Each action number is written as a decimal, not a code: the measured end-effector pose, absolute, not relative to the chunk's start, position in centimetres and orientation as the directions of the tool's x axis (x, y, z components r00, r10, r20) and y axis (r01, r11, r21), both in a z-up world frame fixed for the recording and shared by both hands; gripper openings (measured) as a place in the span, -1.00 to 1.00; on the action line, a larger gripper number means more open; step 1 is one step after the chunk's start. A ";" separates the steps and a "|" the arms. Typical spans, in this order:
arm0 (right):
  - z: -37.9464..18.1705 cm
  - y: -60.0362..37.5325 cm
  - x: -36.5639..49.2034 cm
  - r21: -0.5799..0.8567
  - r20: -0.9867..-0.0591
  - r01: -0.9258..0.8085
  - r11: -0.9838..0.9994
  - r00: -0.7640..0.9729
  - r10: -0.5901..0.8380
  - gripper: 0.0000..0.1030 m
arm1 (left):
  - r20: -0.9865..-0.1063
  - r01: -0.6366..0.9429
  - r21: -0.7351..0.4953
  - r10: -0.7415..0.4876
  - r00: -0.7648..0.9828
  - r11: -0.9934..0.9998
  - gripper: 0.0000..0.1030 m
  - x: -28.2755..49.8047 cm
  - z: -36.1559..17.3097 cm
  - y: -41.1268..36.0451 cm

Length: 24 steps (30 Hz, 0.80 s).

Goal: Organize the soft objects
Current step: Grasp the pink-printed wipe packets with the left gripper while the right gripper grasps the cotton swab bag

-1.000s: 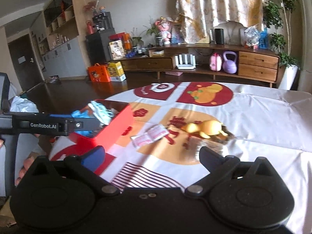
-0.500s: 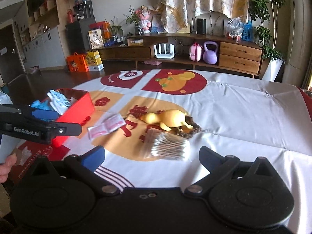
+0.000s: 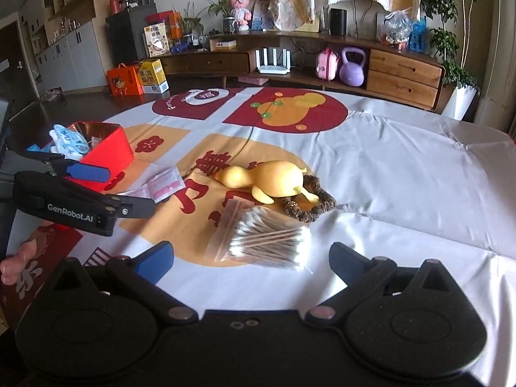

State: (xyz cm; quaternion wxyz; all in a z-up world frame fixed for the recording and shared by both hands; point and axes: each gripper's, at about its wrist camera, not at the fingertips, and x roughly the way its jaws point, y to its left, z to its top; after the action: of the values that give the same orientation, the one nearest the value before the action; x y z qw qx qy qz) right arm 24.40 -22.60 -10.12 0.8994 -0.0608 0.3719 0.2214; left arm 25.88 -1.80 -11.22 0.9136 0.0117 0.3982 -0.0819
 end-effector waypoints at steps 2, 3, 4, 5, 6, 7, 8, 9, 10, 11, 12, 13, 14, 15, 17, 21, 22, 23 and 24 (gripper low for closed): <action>-10.5 -22.4 25.0 0.055 -0.701 -0.439 0.897 0.622 0.348 0.99 | -0.735 0.158 -0.030 -0.129 0.666 0.987 0.97 26.6 -11.7 -1.9; -10.6 -22.3 25.3 0.052 -0.703 -0.438 0.898 0.622 0.344 0.98 | -0.736 0.158 -0.028 -0.127 0.665 0.987 0.97 26.9 -11.9 -1.9; -10.8 -22.1 25.6 0.049 -0.705 -0.436 0.899 0.622 0.340 0.98 | -0.738 0.159 -0.025 -0.125 0.664 0.987 0.97 27.2 -12.1 -1.9; -11.0 -22.0 25.9 0.048 -0.707 -0.433 0.900 0.621 0.337 0.98 | -0.738 0.158 -0.019 -0.121 0.664 0.987 0.97 27.4 -12.3 -1.9; -11.2 -21.9 26.2 0.049 -0.710 -0.430 0.902 0.620 0.334 0.98 | -0.739 0.157 -0.016 -0.117 0.663 0.988 0.97 27.7 -12.4 -1.9; -11.4 -21.7 26.5 0.050 -0.712 -0.429 0.902 0.618 0.333 0.98 | -0.741 0.155 -0.014 -0.115 0.662 0.988 0.96 27.9 -12.7 -1.9; -11.6 -21.6 26.8 0.048 -0.714 -0.428 0.902 0.617 0.331 0.98 | -0.742 0.150 -0.012 -0.109 0.662 0.989 0.96 28.1 -12.8 -1.8; -11.7 -21.4 27.0 0.046 -0.716 -0.428 0.902 0.616 0.329 0.97 | -0.742 0.145 -0.010 -0.105 0.662 0.989 0.92 28.3 -13.0 -1.7; -11.9 -21.2 27.2 0.045 -0.717 -0.430 0.902 0.614 0.329 0.96 | -0.743 0.146 -0.012 -0.107 0.661 0.989 0.88 28.5 -13.2 -1.6; -12.0 -21.1 27.4 0.045 -0.719 -0.432 0.901 0.612 0.329 0.96 | -0.744 0.146 -0.012 -0.106 0.659 0.989 0.83 28.7 -13.3 -1.6; -12.2 -20.9 27.5 0.041 -0.721 -0.432 0.901 0.611 0.327 0.96 | -0.746 0.143 -0.010 -0.103 0.658 0.990 0.78 28.8 -13.5 -1.5; -12.3 -20.8 27.7 0.038 -0.722 -0.432 0.901 0.611 0.323 0.96 | -0.747 0.141 -0.009 -0.100 0.657 0.990 0.76 29.0 -13.6 -1.4; -12.4 -20.7 27.8 0.037 -0.724 -0.431 0.902 0.611 0.322 0.96 | -0.749 0.138 -0.011 -0.100 0.655 0.990 0.67 29.1 -13.8 -1.3; -12.6 -20.6 28.0 0.038 -0.725 -0.428 0.903 0.610 0.320 0.96 | -0.751 0.138 -0.014 -0.101 0.653 0.990 0.58 29.2 -13.9 -1.2; -12.8 -20.4 28.2 0.035 -0.728 -0.420 0.907 0.611 0.311 0.95 | -0.756 0.137 -0.014 -0.100 0.647 0.990 0.49 29.4 -14.2 -1.1; -13.3 -20.2 28.5 0.036 -0.734 -0.416 0.909 0.606 0.306 0.95 | -0.748 0.145 -0.022 -0.112 0.654 0.989 0.47 29.5 -14.5 -0.8; -13.4 -20.1 28.5 0.034 -0.736 -0.416 0.909 0.605 0.304 0.95 | -0.746 0.152 -0.020 -0.116 0.656 0.988 0.46 29.4 -14.6 -0.9; -13.5 -20.1 28.6 0.033 -0.738 -0.415 0.909 0.604 0.302 0.95 | -0.743 0.162 -0.015 -0.120 0.659 0.987 0.43 29.4 -14.6 -0.9; -13.6 -20.1 28.6 0.033 -0.740 -0.413 0.910 0.602 0.300 0.93 | -0.741 0.170 -0.011 -0.122 0.661 0.985 0.42 29.4 -14.6 -1.0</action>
State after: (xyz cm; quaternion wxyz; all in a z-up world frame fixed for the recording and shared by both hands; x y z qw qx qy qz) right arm 28.63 -20.07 -13.62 0.8922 -0.0707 0.3990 0.1996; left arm 29.37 -0.98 -14.63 0.9108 0.0294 0.4040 -0.0800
